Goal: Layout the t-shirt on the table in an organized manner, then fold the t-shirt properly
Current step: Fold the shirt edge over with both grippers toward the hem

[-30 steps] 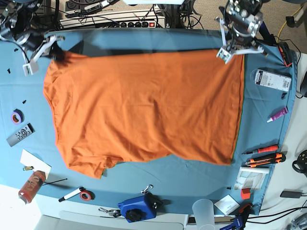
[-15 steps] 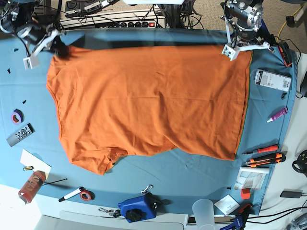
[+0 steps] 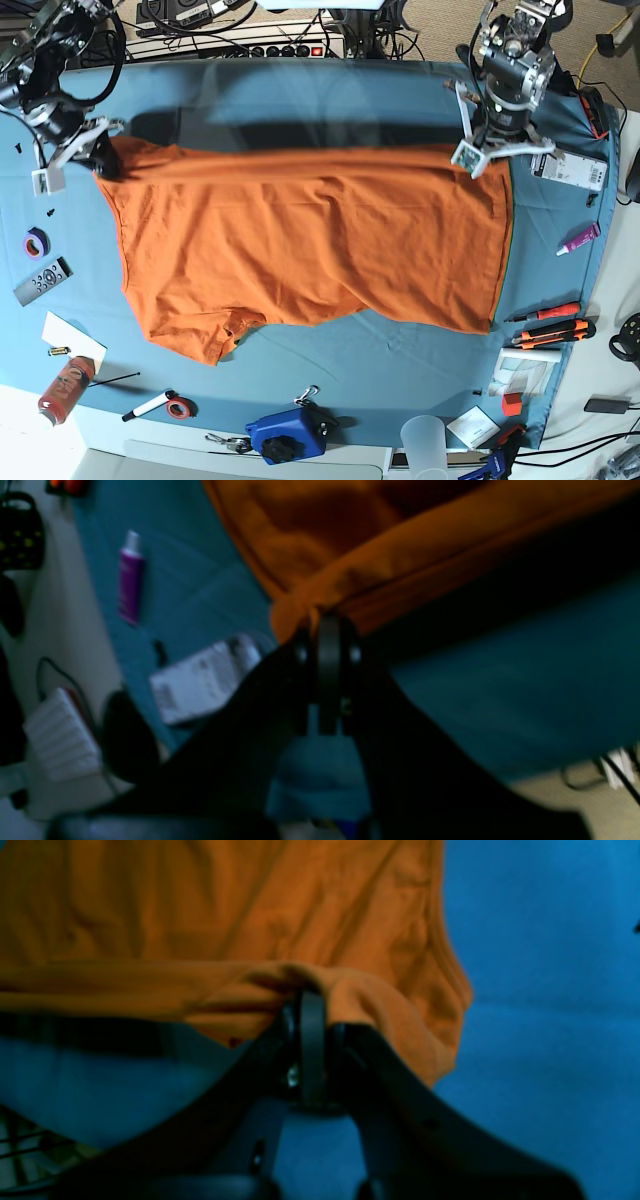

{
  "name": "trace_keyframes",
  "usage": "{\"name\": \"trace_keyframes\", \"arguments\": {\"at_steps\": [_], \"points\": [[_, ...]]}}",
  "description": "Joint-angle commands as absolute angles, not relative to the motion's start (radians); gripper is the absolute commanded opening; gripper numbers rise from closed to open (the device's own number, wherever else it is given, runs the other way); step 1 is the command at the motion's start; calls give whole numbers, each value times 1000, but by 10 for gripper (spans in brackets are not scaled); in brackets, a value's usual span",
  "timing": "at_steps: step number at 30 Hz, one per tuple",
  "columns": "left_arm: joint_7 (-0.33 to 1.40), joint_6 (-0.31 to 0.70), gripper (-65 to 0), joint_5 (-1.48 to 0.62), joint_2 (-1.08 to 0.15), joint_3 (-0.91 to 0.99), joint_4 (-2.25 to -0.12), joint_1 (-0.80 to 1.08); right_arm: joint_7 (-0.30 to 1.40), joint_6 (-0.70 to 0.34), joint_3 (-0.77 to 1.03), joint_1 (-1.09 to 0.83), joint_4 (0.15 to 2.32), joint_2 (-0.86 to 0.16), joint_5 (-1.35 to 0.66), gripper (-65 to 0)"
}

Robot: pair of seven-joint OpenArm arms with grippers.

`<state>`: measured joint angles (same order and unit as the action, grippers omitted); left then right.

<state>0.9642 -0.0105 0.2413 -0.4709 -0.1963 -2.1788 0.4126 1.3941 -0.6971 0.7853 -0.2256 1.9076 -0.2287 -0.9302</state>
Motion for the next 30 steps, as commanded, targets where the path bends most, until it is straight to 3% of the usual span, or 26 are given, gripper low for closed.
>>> {"name": "trace_keyframes", "arguments": {"at_steps": [1,13,16,23,30], "points": [[951,-30,-650,265,-479,-193,-2194,395,1365,-698,791,-210,1922,-250,-941,-650],[888,3,-650,229,-485,-193,-2179,322,1300,-698,719,-187,1922,-249,-830,-650],[890,67,-650,205,-485,-193,-2139,283,1261,-698,657,-178,1922,-249,-755,-650],[897,51,-650,204,-485,-193,-2024,183,1174,-687,548,-126,1922,-249,-588,-650],[862,67,-650,147,-485,-193,-1968,132,1168,-683,524,-31,1800,-249,-575,-650]]}}
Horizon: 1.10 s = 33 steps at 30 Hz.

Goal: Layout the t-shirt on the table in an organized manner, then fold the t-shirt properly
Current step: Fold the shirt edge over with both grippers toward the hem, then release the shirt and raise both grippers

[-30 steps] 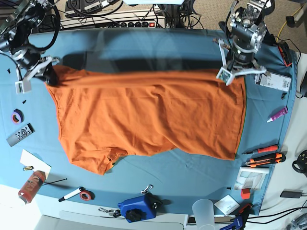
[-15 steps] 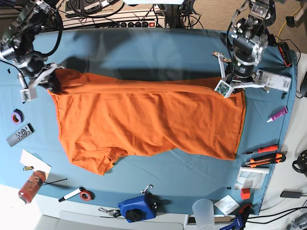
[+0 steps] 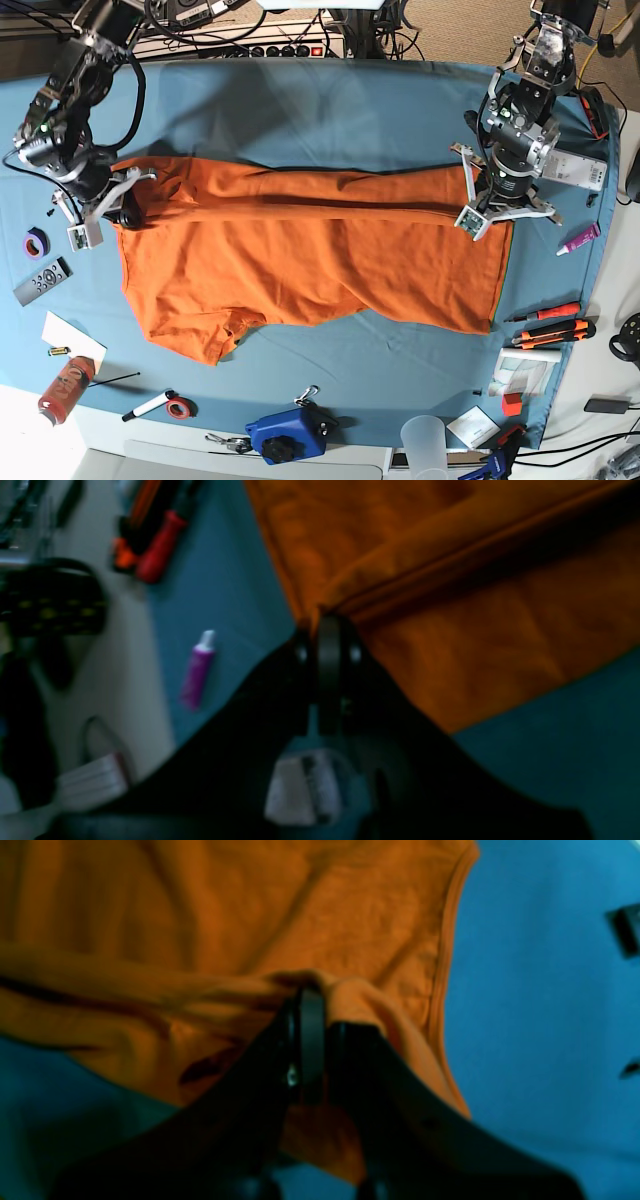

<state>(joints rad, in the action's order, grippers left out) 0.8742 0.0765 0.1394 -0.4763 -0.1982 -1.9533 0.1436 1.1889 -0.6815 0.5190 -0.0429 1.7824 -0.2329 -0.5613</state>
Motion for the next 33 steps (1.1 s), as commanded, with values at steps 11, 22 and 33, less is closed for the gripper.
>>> {"name": "trace_keyframes", "arguments": {"at_steps": [11,22,33], "points": [[792,107,-650,68,-481,-193,-1797,22,1133,-698,522,147,1493,-249,-575,-650],[761,99,-650,63,-462,-193,-1747,-18,1070,-698,522,168,1463,-250,-570,-650],[788,57,-603,67,-463,-193,-1747,-39,1121,-698,522,202,1463,-250,-542,-650]]}}
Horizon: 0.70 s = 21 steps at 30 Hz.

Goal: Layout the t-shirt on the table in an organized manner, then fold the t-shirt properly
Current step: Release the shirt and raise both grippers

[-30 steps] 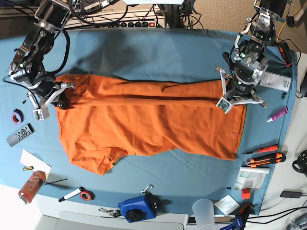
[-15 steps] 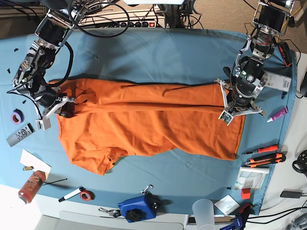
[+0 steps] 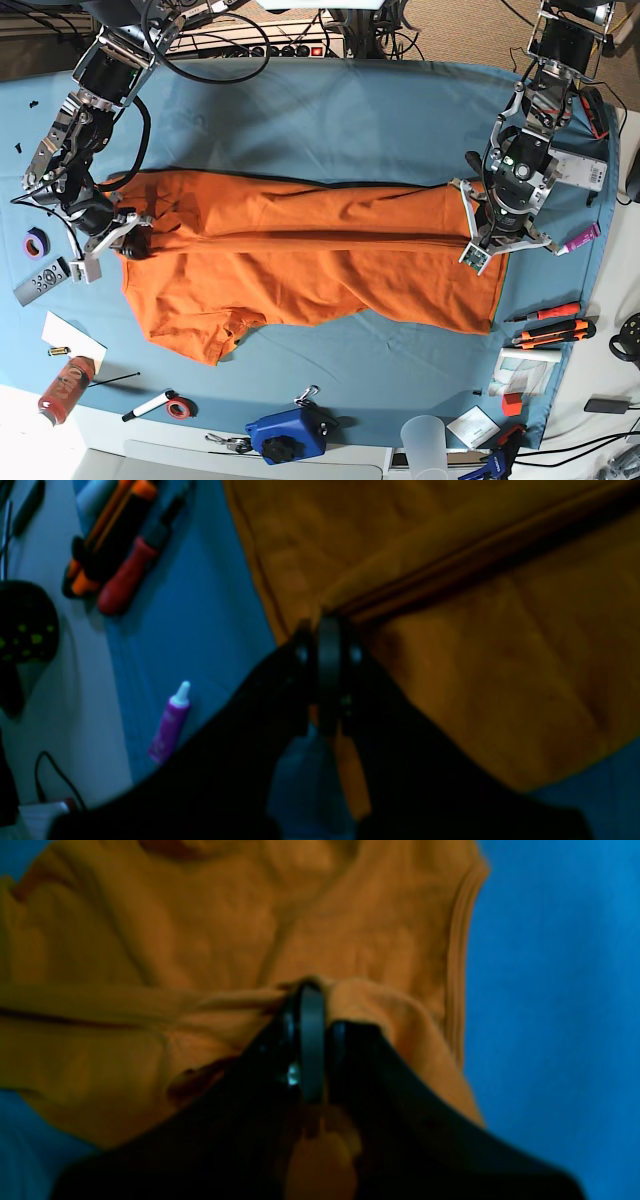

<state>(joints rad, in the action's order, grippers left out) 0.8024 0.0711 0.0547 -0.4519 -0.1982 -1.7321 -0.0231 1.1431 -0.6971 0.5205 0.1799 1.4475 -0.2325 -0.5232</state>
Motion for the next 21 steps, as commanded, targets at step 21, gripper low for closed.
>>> {"name": "trace_keyframes", "arguments": {"at_steps": [21], "points": [[1076,-187,-376,279,-421,-183,-2128,170,1309,-698,780,166,1632,-349,-906,-464]]}}
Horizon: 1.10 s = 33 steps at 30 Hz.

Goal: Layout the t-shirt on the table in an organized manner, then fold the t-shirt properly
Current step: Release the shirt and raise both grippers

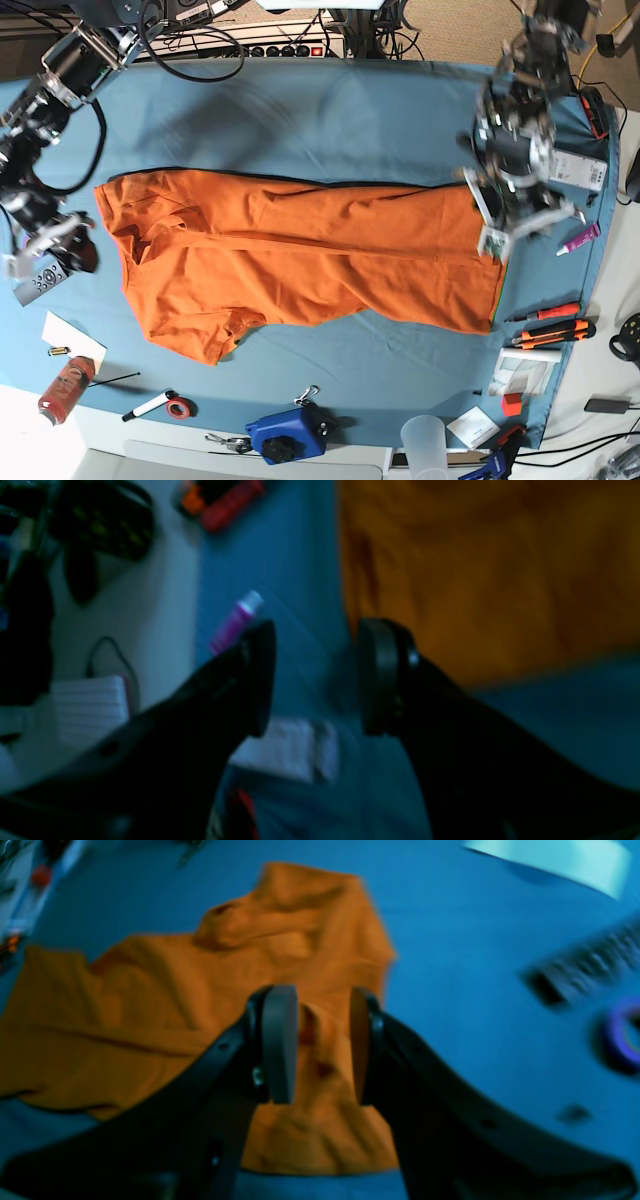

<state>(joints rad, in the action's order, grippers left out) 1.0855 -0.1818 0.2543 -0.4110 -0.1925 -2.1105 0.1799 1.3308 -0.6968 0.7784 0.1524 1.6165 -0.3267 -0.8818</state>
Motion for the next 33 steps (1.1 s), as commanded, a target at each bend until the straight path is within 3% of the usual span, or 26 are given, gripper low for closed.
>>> {"name": "trace_keyframes", "arguments": {"at_steps": [1,6,10,13,17,23,33], "points": [[1077,-187,-376,295,-412,-173,-2147,208,1309,-698,814,151,1632,-349,-919,-464],[1077,-187,-377,318,-408,-92,-2206,341,1321,-698,907,39,1632,-350,-927,-463],[1077,-184,-377,318,-408,2,-2214,418,1338,-698,893,-67,1627,-346,-926,-379],[1073,-184,-377,318,-408,91,-2214,465,1322,-698,889,-105,1609,-346,-926,-374],[1031,-172,-377,241,-408,216,-2214,502,1288,-698,889,-89,1509,-346,-927,-374],[995,-76,-377,34,-408,347,-2214,501,1261,-698,889,-31,1322,-346,-957,-375],[974,-73,-377,-19,-408,363,-2213,501,1306,-698,863,63,1293,-346,-1011,-375]]}}
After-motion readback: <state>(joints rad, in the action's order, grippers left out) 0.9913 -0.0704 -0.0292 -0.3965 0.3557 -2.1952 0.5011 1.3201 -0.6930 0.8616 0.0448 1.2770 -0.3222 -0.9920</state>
